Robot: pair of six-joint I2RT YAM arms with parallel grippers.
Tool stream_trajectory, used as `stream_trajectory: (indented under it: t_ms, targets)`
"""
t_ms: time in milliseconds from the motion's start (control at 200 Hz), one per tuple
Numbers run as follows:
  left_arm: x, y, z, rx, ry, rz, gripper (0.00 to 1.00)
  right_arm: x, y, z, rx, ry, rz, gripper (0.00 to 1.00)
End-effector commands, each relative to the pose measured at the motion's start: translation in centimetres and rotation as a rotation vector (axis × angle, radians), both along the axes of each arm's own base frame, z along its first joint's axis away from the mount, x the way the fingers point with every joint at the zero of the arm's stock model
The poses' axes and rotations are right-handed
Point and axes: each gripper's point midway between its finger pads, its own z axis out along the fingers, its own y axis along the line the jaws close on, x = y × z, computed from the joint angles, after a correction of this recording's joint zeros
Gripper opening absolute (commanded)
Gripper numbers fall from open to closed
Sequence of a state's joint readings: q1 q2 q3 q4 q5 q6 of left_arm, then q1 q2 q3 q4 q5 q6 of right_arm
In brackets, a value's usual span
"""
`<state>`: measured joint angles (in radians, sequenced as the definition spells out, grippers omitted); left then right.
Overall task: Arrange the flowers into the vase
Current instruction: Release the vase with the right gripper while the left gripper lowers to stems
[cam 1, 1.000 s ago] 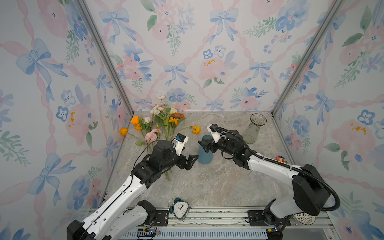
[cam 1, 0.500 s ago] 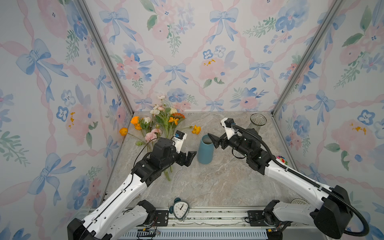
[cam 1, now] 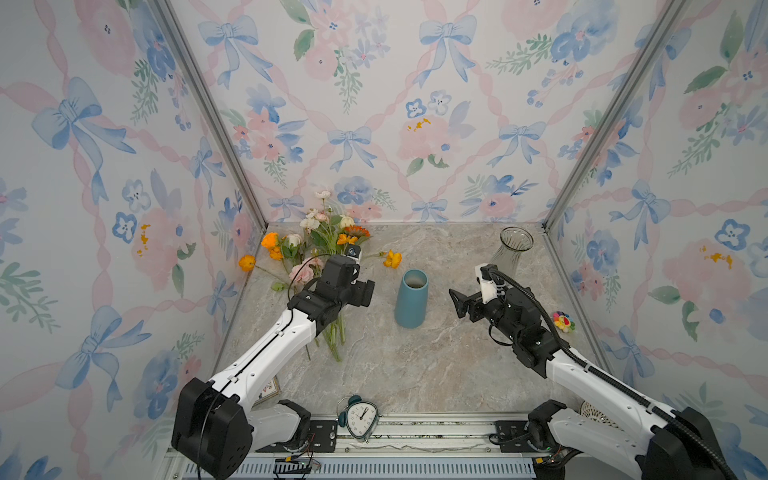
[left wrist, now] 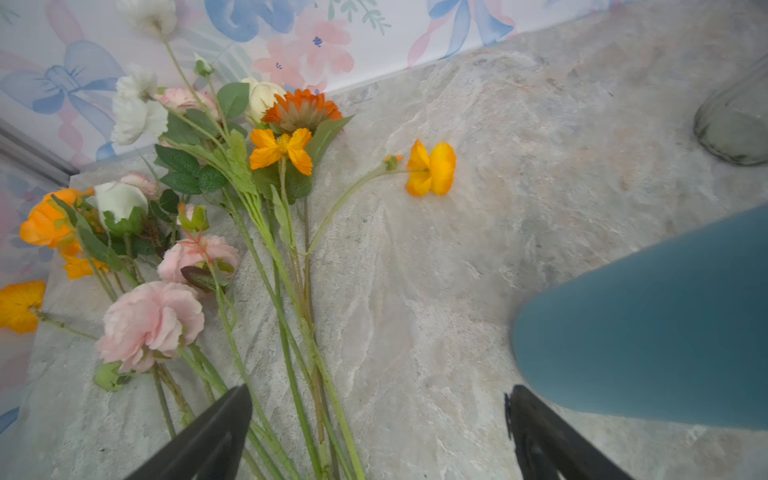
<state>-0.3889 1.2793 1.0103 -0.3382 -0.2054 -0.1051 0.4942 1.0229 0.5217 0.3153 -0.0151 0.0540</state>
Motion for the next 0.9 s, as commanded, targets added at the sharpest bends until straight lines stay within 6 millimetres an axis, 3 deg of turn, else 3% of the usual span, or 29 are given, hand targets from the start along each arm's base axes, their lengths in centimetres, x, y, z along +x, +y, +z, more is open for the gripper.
stream_trajectory:
  t_ms: [0,170,260,400,600,895]
  targets:
    - [3.4,2.3,-0.2,-0.008,0.025,0.039,0.93,-0.4,1.3,0.6,0.056,-0.051,0.065,0.97]
    - [8.1,4.2,-3.3,0.071,0.093,0.114,0.81,-1.6,1.7,-0.6,0.048,-0.040,0.105,0.97]
    - [9.6,4.6,-6.0,0.131,0.146,0.120,0.74,-2.7,1.0,-1.3,0.056,-0.046,0.094,0.97]
    - [11.5,5.2,-9.0,0.108,0.208,0.137,0.61,-3.5,0.8,-0.8,0.077,-0.088,0.100,0.97]
    - [11.4,4.1,-12.7,-0.002,0.307,0.086,0.55,-4.9,3.7,-1.0,0.049,-0.098,0.253,0.97]
    - [11.0,3.3,-13.0,-0.060,0.332,0.080,0.51,-5.4,6.4,-2.8,0.040,-0.038,0.384,0.97]
